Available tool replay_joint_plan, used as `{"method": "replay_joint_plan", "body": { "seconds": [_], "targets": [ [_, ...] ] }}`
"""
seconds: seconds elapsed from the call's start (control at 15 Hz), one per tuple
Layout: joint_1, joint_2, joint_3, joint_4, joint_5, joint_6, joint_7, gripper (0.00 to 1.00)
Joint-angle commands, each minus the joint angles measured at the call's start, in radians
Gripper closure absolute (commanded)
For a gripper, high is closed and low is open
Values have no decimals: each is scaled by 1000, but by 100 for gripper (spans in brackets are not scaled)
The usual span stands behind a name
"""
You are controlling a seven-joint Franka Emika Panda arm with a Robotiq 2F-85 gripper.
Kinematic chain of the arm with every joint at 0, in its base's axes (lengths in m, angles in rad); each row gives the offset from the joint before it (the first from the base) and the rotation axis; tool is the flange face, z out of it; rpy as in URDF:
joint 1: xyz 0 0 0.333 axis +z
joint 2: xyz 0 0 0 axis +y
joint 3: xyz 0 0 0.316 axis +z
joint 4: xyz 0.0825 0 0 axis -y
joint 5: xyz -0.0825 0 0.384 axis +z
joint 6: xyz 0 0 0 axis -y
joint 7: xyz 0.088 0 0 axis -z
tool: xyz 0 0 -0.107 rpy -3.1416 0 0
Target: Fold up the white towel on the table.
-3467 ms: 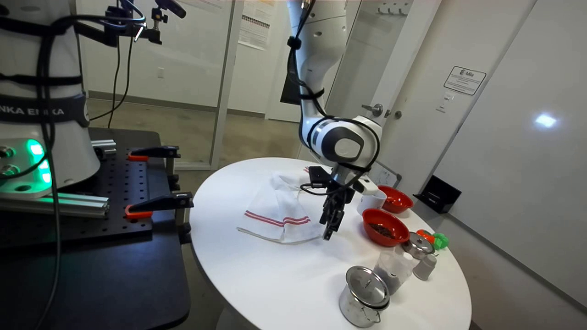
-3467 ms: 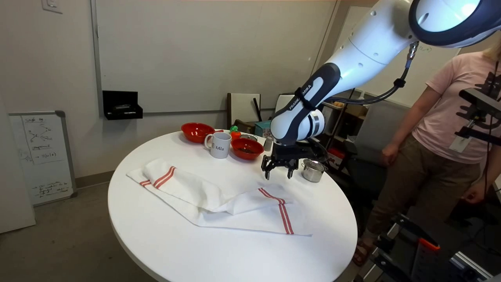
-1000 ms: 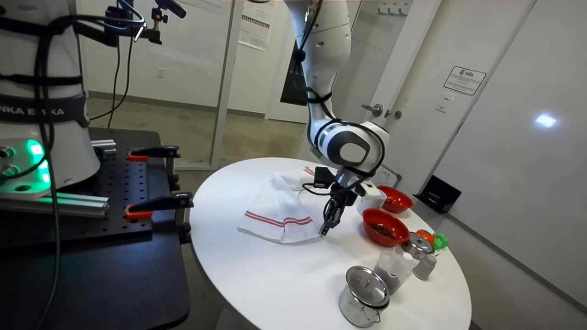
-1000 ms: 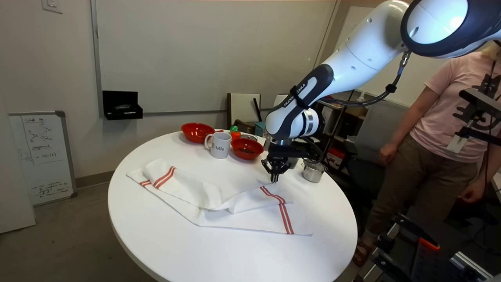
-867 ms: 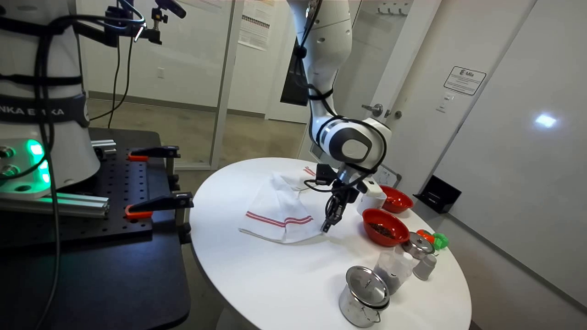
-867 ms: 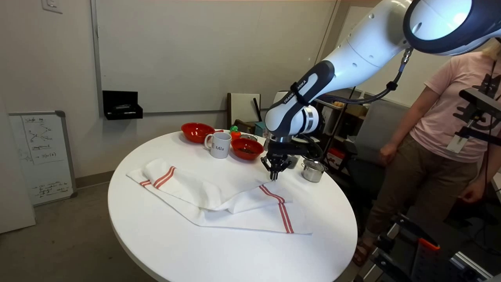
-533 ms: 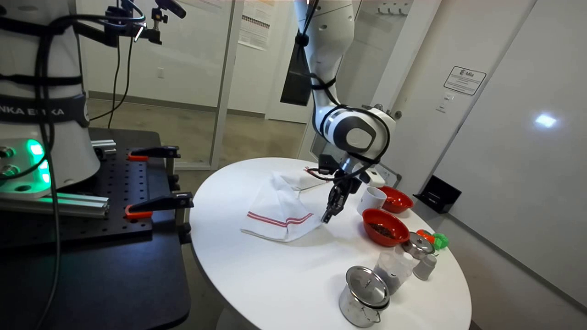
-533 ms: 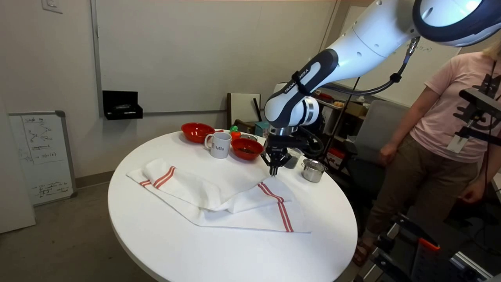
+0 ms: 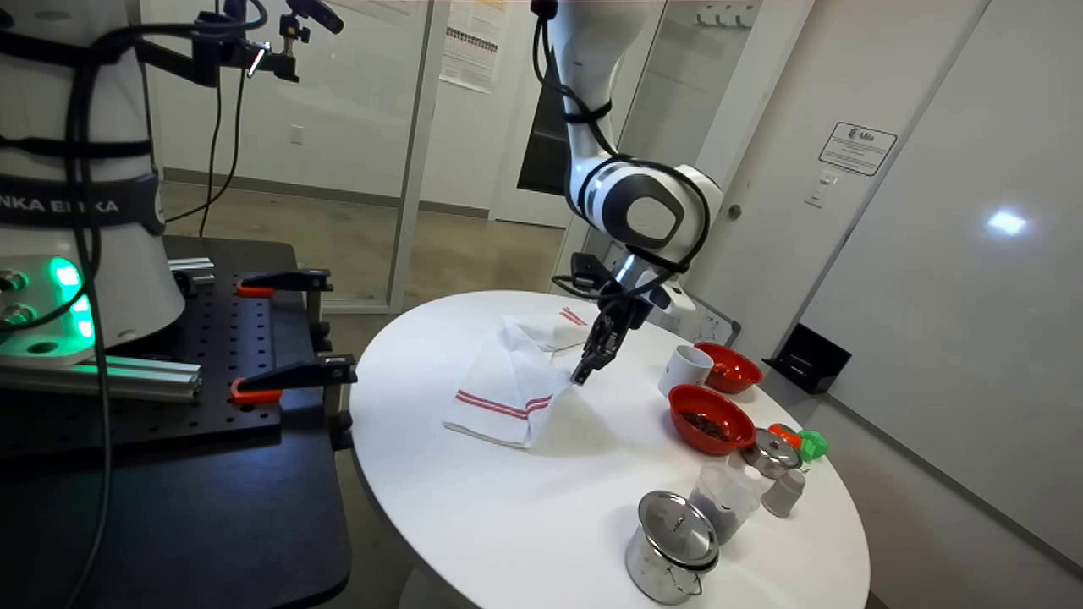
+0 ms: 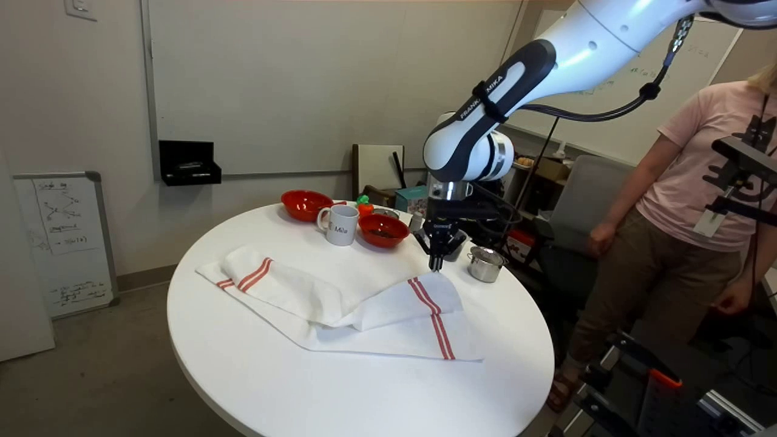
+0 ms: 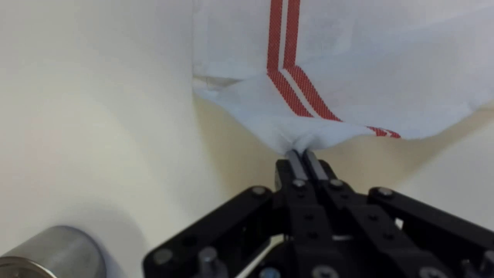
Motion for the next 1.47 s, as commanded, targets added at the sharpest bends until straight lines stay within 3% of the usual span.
{"method": "replay_joint_plan", "body": {
  "seconds": [0.0, 0.47, 0.73, 0.93, 1.2, 1.4],
  "targets": [
    [6, -135, 34, -159, -17, -16, -92, 99],
    [38, -251, 63, -311, -102, -78, -206, 99],
    [8, -287, 103, -378, -141, -103, -384, 99],
    [10, -293, 108, -393, -169, -126, -439, 99],
    [50, -266, 84, -359, -180, -120, -307, 99],
    [12, -245, 138, -335, -177, -191, -475, 99]
  ]
}}
